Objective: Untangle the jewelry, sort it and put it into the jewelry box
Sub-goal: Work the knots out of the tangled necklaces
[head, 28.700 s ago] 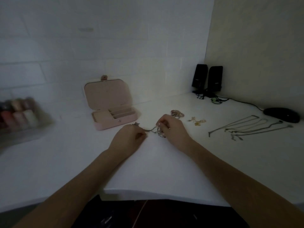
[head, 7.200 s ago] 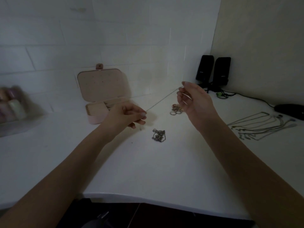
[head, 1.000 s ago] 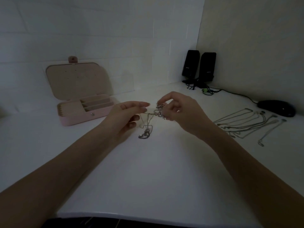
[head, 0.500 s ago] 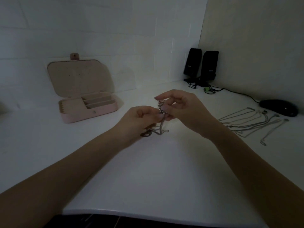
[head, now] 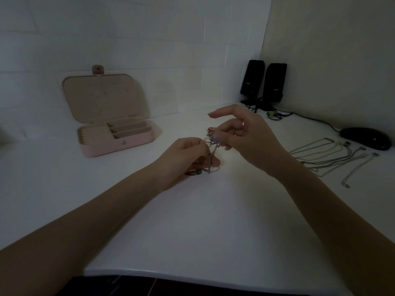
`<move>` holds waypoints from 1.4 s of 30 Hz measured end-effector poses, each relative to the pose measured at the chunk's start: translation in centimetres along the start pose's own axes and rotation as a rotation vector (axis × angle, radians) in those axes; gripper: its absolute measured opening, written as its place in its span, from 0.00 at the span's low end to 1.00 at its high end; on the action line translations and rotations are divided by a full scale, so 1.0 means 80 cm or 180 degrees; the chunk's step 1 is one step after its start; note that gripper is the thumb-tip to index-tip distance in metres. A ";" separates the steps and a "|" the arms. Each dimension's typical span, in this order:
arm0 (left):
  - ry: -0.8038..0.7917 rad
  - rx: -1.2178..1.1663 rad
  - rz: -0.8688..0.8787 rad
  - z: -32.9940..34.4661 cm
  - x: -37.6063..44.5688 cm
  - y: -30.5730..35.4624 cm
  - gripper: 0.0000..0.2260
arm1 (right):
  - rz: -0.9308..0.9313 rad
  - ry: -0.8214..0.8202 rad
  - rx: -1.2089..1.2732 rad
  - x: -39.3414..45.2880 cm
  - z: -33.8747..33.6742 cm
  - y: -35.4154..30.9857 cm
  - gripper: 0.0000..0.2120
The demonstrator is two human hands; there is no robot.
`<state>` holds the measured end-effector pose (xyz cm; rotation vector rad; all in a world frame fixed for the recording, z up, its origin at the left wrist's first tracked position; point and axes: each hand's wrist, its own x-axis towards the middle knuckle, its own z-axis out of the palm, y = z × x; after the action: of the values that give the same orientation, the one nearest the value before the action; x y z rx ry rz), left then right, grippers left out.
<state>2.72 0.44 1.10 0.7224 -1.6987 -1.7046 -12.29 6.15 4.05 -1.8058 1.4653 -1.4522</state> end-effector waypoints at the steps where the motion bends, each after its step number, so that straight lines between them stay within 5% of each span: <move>1: 0.0022 -0.0004 0.0004 0.000 0.000 0.001 0.08 | -0.0003 0.0010 0.0028 0.000 -0.001 0.000 0.15; 6: -0.0048 -0.0438 -0.0281 0.000 -0.002 0.008 0.15 | -0.0029 0.0015 0.0168 0.000 -0.001 -0.001 0.14; 10: -0.0045 -0.0473 -0.0430 -0.002 -0.003 0.010 0.12 | 0.0016 0.0247 0.0290 0.002 -0.008 -0.001 0.12; 19: 0.0099 -0.0002 0.0264 -0.005 -0.003 0.002 0.05 | 0.0045 0.0229 0.0451 0.001 -0.007 0.000 0.11; 26: 0.0446 -0.0291 0.0243 -0.005 0.001 0.004 0.09 | 0.0064 0.0225 0.0455 0.001 -0.008 -0.002 0.11; 34: 0.0317 0.0210 0.0343 -0.005 -0.002 0.003 0.08 | 0.0061 0.0287 0.0306 0.001 -0.008 -0.002 0.10; 42: 0.0055 -0.0251 0.0259 -0.001 -0.003 0.006 0.11 | 0.0165 0.0133 0.0486 -0.001 -0.006 -0.006 0.09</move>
<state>2.97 0.53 1.58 0.6218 -1.6174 -1.6942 -12.50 6.51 4.56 -1.6440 1.3705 -1.5403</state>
